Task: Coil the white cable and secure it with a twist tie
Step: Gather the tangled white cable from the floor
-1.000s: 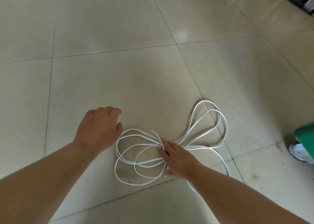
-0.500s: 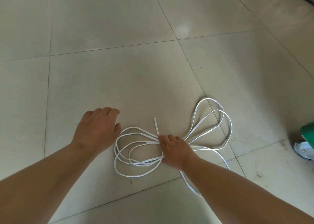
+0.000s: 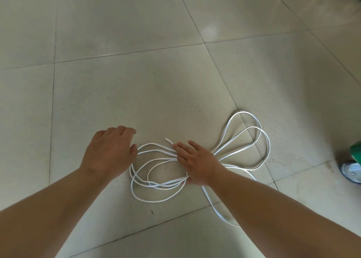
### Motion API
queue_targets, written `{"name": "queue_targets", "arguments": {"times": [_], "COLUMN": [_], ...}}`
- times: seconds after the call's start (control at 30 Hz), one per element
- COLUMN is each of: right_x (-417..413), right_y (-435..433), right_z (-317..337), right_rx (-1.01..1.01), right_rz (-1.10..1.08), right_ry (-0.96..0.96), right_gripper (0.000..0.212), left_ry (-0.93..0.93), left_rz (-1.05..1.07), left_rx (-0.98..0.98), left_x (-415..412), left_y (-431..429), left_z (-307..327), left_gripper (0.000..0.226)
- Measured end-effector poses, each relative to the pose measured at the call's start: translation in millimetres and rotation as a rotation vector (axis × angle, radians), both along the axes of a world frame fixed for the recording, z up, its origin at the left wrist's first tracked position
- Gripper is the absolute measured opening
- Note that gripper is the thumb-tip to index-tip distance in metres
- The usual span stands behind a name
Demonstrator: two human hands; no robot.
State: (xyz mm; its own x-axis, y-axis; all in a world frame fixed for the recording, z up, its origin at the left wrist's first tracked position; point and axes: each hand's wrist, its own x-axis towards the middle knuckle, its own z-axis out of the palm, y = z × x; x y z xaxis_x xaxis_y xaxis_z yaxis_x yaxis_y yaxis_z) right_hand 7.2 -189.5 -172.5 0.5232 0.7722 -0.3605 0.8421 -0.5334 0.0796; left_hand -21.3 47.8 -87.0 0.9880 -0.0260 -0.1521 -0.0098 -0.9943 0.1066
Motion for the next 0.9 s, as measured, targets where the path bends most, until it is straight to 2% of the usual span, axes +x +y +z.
{"name": "queue_targets", "arguments": {"times": [0.23,0.37,0.5,0.67,0.9], "right_x": [6.7,0.4,-8.1,-17.9,-27.0], "right_y": [9.2,9.1,7.7,9.6,12.9], "right_z": [0.5,-0.7,0.8,10.9,11.1], "right_rx": [0.044,0.053,0.058,0.038,-0.043], "right_rz": [-0.065,-0.156,-0.352,-0.294,-0.379], "right_ry": [0.062,0.069,0.121,-0.073,-0.147], "right_gripper": [0.071,0.075,0.051,0.012,0.02], "left_ry": [-0.006,-0.007,-0.01,-0.014,-0.022], "left_rz": [0.001,0.0,-0.005,-0.003,-0.003], "left_rx": [0.009,0.017,0.019,0.012,0.007], "left_x": [0.3,1.3,2.1,4.2,5.0], "left_y": [2.7,4.4,5.1,3.3,1.5], "left_z": [-1.9,-1.7,-1.6,0.4,2.5], "left_gripper": [0.038,0.038,0.037,0.039,0.039]}}
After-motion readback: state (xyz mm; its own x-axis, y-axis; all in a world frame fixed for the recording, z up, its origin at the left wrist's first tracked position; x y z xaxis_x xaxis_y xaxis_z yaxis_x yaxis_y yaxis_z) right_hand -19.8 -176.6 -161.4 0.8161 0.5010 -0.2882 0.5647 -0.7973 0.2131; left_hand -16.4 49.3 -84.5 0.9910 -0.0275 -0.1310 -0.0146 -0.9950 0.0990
